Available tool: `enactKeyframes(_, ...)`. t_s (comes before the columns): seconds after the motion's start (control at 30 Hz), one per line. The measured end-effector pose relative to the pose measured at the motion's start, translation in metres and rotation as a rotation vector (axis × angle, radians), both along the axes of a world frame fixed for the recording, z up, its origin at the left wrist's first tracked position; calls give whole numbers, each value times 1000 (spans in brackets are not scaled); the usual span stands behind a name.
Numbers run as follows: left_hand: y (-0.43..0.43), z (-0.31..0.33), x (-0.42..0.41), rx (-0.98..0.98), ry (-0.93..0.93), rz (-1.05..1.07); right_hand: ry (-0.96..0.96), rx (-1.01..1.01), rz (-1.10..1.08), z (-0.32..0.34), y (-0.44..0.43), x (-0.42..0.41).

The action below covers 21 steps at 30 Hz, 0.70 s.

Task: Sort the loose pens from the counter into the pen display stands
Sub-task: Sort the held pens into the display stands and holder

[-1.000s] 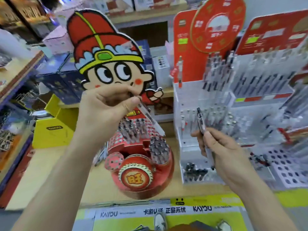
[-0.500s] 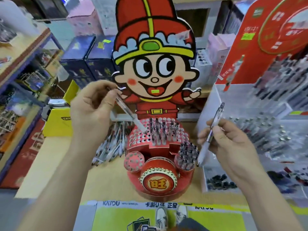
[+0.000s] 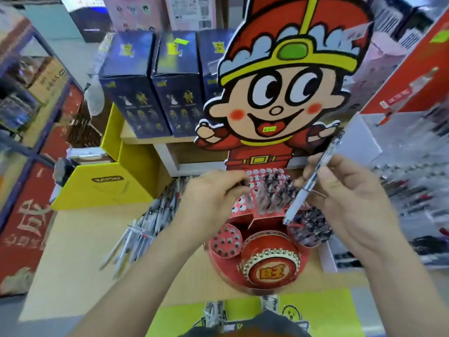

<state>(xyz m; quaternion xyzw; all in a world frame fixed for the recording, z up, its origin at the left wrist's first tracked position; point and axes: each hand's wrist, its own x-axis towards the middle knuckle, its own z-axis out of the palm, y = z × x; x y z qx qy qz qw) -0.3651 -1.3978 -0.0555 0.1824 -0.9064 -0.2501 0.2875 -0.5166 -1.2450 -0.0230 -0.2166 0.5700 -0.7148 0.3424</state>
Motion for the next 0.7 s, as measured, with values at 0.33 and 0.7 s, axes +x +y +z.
enactKeyframes(0.33, -7, 2, -11, 19, -109, -228, 143, 48, -125, 1, -7, 28)
enactKeyframes(0.7, -7, 3, -23, -15, -174, -213, 153, 98, -144, 7, -3, 30)
